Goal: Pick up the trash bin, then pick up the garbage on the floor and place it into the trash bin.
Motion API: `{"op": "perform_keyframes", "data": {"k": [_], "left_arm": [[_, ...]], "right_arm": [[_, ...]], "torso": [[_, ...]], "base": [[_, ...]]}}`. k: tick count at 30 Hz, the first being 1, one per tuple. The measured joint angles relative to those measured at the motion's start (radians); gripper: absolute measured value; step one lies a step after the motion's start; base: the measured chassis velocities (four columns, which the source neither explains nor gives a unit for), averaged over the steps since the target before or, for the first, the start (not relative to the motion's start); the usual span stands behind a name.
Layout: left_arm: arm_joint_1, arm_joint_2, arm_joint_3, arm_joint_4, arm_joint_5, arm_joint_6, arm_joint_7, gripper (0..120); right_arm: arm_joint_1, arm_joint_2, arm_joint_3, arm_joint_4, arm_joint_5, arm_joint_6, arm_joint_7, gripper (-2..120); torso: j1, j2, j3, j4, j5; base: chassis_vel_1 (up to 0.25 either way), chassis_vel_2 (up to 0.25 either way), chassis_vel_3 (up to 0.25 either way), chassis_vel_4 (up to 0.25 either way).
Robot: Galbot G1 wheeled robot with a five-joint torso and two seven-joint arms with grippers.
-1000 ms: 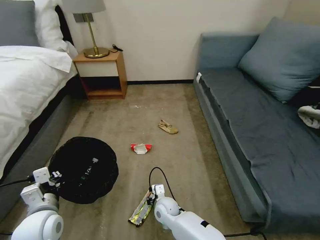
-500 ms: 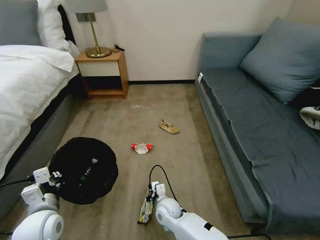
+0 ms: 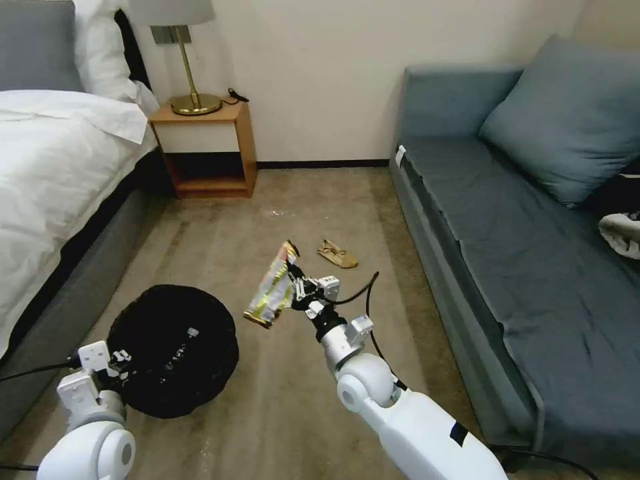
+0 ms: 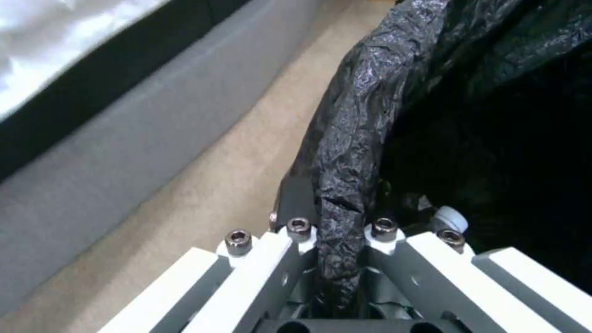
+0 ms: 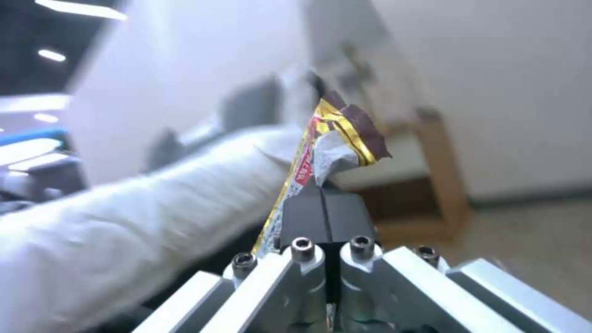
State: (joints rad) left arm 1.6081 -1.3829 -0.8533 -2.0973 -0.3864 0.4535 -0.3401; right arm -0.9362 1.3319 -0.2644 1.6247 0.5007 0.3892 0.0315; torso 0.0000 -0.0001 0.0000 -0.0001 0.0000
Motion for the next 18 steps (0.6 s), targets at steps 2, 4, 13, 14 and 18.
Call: {"op": "perform_keyframes", "data": {"k": [2,4,13,14,18], "left_arm": [[0.001,-0.003,0.003,-0.005,-0.009,0.006,0.001,3],[0.004,-0.015,0.010,-0.019,-0.017,0.019,0.004,3],[0.016,-0.056,0.021,-0.070,-0.019,0.047,0.013,3],[0.017,-0.059,0.021,-0.075,-0.019,0.049,0.014,3],[0.021,-0.072,0.021,-0.095,-0.019,0.052,0.017,3]], "right_arm": [[0.005,0.017,-0.008,-0.019,-0.038,0.035,-0.018,0],[0.027,0.066,-0.024,-0.074,-0.120,0.099,-0.046,0],[0.067,0.174,-0.072,-0.220,-0.235,0.166,-0.052,0],[0.067,0.179,-0.077,-0.234,-0.252,0.171,-0.050,0],[0.067,0.184,-0.097,-0.274,-0.314,0.184,-0.034,0]], "torso": [[0.000,0.000,0.000,0.0000,-0.0002],[0.000,0.000,0.000,0.0000,-0.0001],[0.000,0.000,0.000,0.0003,-0.0001],[0.000,0.000,0.000,0.0002,-0.0002],[0.000,0.000,0.000,0.0001,-0.0001]], "base": [[0.000,0.000,0.000,0.000],[0.000,0.000,0.000,0.000],[0.000,0.000,0.000,0.000],[0.000,0.000,0.000,0.000],[0.000,0.000,0.000,0.000]]}}
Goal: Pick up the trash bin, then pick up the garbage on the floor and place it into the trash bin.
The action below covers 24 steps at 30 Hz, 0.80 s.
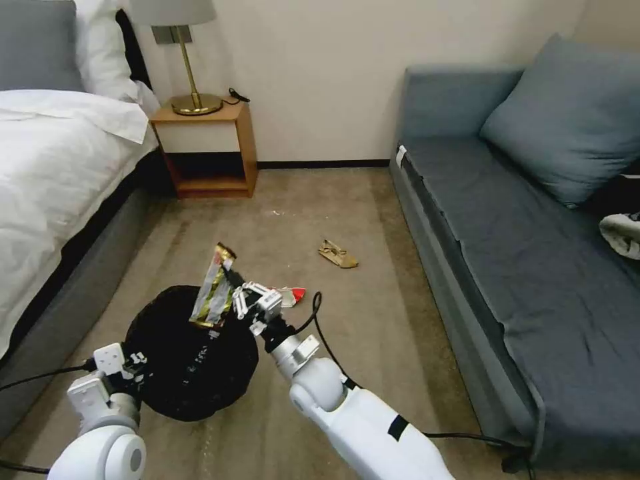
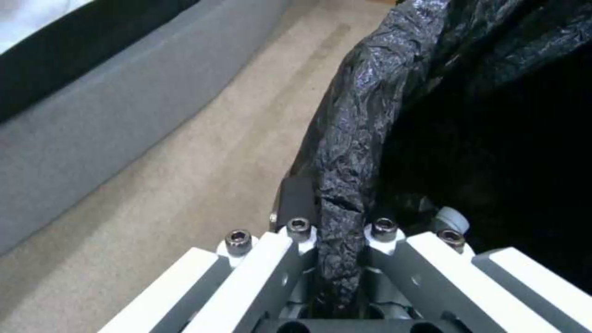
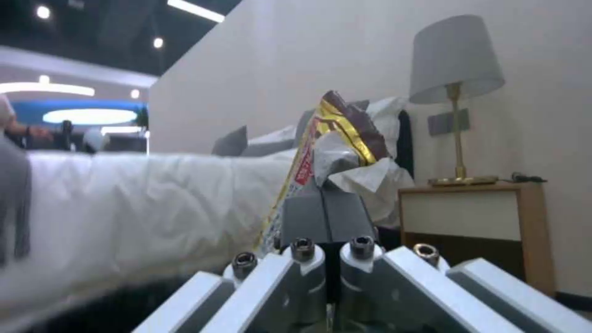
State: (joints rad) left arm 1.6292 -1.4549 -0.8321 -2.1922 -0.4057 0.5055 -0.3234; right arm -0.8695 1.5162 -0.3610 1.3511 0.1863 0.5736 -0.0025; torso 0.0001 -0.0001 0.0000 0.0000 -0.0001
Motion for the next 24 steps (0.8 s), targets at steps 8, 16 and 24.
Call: {"op": "perform_keyframes", "data": {"k": [8,16,24], "left_arm": [[0.016,-0.009,-0.002,-0.018,0.000,0.000,0.002,3],[0.024,-0.018,-0.002,-0.033,0.001,-0.002,0.002,3],[0.031,-0.014,-0.007,-0.035,0.003,-0.005,0.003,3]], "right_arm": [[0.000,-0.016,-0.037,-0.020,-0.047,-0.008,0.001,10],[-0.013,-0.026,-0.035,-0.016,-0.064,-0.011,-0.049,39],[-0.025,-0.050,-0.027,0.005,-0.064,-0.019,-0.066,67]], "torso": [[0.000,0.000,0.000,0.0000,0.0000],[0.000,0.000,0.000,0.0000,0.0001],[0.000,0.000,0.000,-0.0001,0.0002]], "base": [[0.000,0.000,0.000,0.000],[0.000,0.000,0.000,0.000],[0.000,0.000,0.000,0.000]]}}
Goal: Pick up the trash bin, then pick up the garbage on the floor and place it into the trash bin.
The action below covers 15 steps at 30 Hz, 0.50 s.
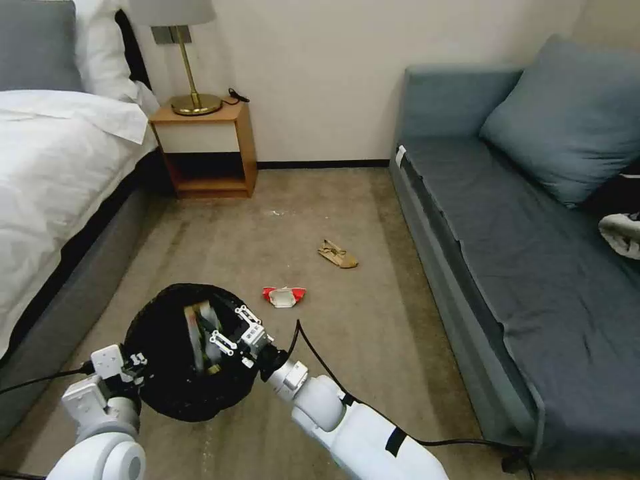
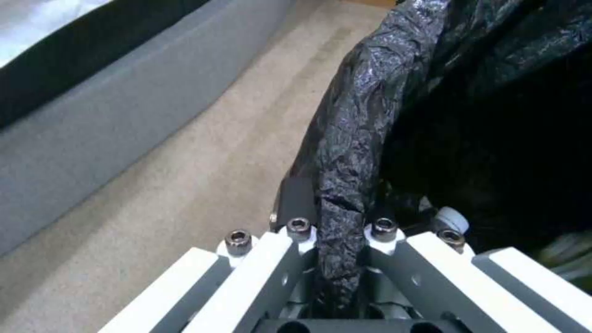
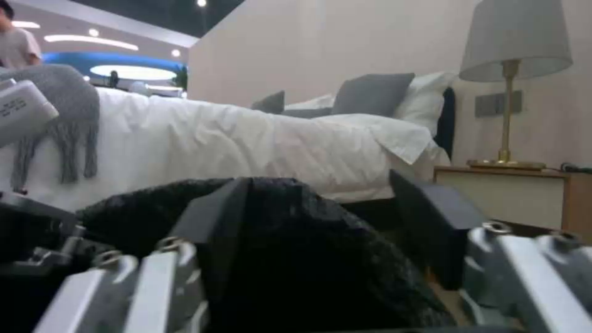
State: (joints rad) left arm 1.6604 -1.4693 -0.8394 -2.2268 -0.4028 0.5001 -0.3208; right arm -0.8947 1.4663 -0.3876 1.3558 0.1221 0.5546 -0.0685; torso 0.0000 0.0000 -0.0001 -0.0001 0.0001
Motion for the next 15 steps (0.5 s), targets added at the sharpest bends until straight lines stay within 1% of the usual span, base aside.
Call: {"op": "perform_keyframes", "data": {"k": [1,2,3,4,5,6,7,8,9,10,11,13,14,15], "left_arm": [[0.000,0.001,0.000,0.000,0.000,0.000,0.000,3],[0.001,0.002,-0.002,-0.002,0.000,-0.001,0.000,3],[0.001,0.004,-0.004,-0.002,0.000,-0.001,0.000,3],[0.001,0.004,-0.004,-0.002,0.000,-0.001,0.000,3],[0.001,0.005,-0.006,-0.002,0.000,-0.002,0.000,3],[-0.001,0.008,-0.012,-0.002,0.000,-0.002,0.000,3],[-0.001,0.008,-0.012,-0.002,0.000,-0.002,0.000,3],[-0.004,0.013,-0.018,-0.002,0.000,-0.003,0.000,3],[-0.007,0.019,-0.023,0.000,0.000,-0.008,0.000,3],[-0.008,0.022,-0.025,0.001,0.000,-0.010,0.000,3],[-0.012,0.027,-0.028,0.005,0.001,-0.014,0.000,3],[-0.013,0.028,-0.029,0.007,0.001,-0.015,0.000,3],[-0.021,0.035,-0.032,0.016,0.005,-0.020,-0.003,3],[-0.025,0.040,-0.032,0.025,0.011,-0.026,-0.006,3]], "right_arm": [[-0.001,-0.001,0.001,0.001,-0.001,0.000,-0.001,68],[-0.003,-0.008,0.008,0.009,-0.004,-0.004,-0.001,76],[-0.004,-0.014,0.014,0.017,-0.005,-0.009,0.001,80],[-0.004,-0.014,0.014,0.017,-0.005,-0.009,0.001,80],[-0.006,-0.019,0.019,0.024,-0.005,-0.014,0.007,83],[-0.010,-0.031,0.029,0.041,-0.004,-0.028,0.028,90],[-0.010,-0.031,0.029,0.041,-0.004,-0.028,0.028,90],[-0.016,-0.046,0.041,0.058,-0.004,-0.047,0.063,96],[-0.023,-0.067,0.052,0.073,-0.004,-0.062,0.104,98],[-0.025,-0.074,0.056,0.075,-0.004,-0.062,0.121,99],[-0.029,-0.096,0.065,0.077,-0.007,-0.051,0.165,99],[-0.034,-0.109,0.074,0.077,-0.013,-0.049,0.179,99],[-0.055,-0.150,0.108,0.081,-0.034,-0.052,0.189,100],[-0.072,-0.172,0.134,0.081,-0.051,-0.046,0.191,100]], "torso": [[0.000,0.000,0.000,0.0000,0.0000],[0.000,0.000,0.000,0.0000,0.0000],[0.000,0.000,0.000,0.0000,0.0000],[0.000,0.000,0.000,0.0000,0.0000],[0.000,0.000,0.000,0.0000,0.0000],[0.000,0.000,0.000,0.0001,0.0000],[0.000,0.000,0.000,0.0001,0.0000],[0.000,0.000,0.000,0.0002,0.0001],[0.000,0.000,0.000,0.0000,0.0001],[0.000,0.000,0.000,-0.0001,0.0001],[0.000,0.000,0.000,0.0000,0.0001],[0.000,0.000,0.000,0.0001,0.0002],[0.000,0.000,0.000,0.0001,0.0001],[0.000,0.000,0.000,-0.0002,0.0000]], "base": [[0.000,0.000,0.000,0.000],[0.000,0.000,0.000,0.000],[0.000,0.000,0.000,0.000],[0.000,0.000,0.000,0.000],[0.000,0.000,0.000,0.000],[0.000,0.000,0.000,0.000],[0.000,0.000,0.000,0.000],[0.000,0.000,0.000,0.000],[0.000,0.000,0.000,0.000],[0.000,0.000,0.000,0.000],[0.000,0.000,0.000,0.000],[0.000,0.000,0.000,0.000],[0.000,0.000,0.000,0.000],[0.000,0.000,0.000,0.000]]}}
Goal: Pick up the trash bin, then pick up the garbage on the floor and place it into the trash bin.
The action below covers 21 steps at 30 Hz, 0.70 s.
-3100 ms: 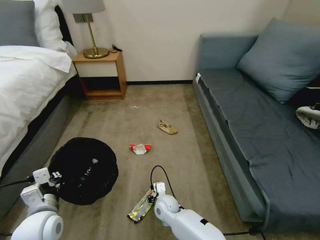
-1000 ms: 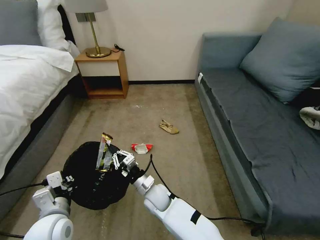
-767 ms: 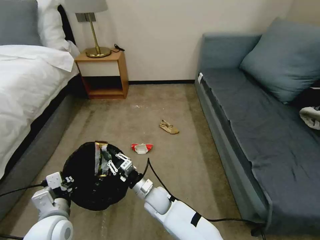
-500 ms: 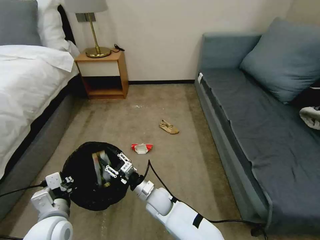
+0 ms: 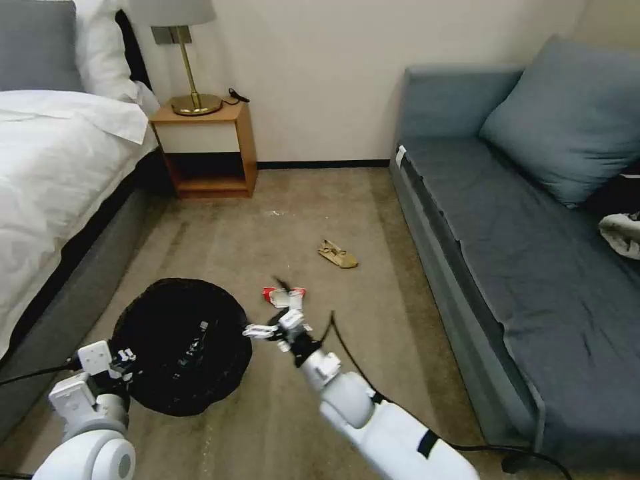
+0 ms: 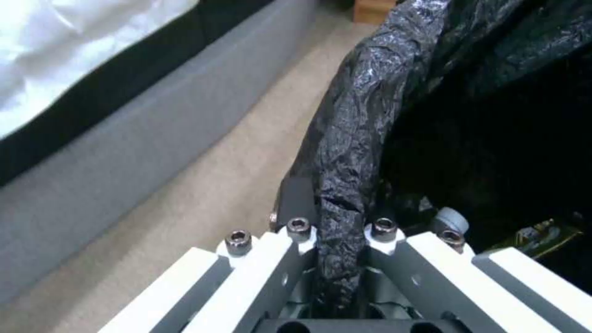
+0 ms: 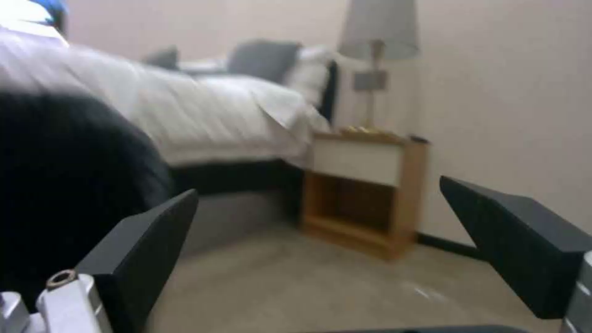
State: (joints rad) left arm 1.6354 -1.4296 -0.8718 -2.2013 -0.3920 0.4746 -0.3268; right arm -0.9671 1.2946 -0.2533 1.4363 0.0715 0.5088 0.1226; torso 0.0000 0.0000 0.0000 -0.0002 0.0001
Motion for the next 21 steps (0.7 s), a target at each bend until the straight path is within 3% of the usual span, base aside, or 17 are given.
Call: {"op": "perform_keyframes", "data": {"k": [10,21], "left_arm": [[-0.020,0.043,-0.012,0.063,0.032,-0.022,-0.015,3],[-0.008,0.061,-0.022,0.081,0.028,-0.035,-0.018,3]], "right_arm": [[-0.136,-0.088,0.155,0.025,-0.029,0.038,0.002,100],[-0.182,-0.092,0.176,0.045,-0.028,0.060,-0.015,100]], "torso": [[0.000,0.000,0.000,0.0000,0.0001],[0.000,0.000,0.000,0.0002,0.0000]], "base": [[0.000,0.000,0.000,0.000],[0.000,0.000,0.000,0.000]]}}
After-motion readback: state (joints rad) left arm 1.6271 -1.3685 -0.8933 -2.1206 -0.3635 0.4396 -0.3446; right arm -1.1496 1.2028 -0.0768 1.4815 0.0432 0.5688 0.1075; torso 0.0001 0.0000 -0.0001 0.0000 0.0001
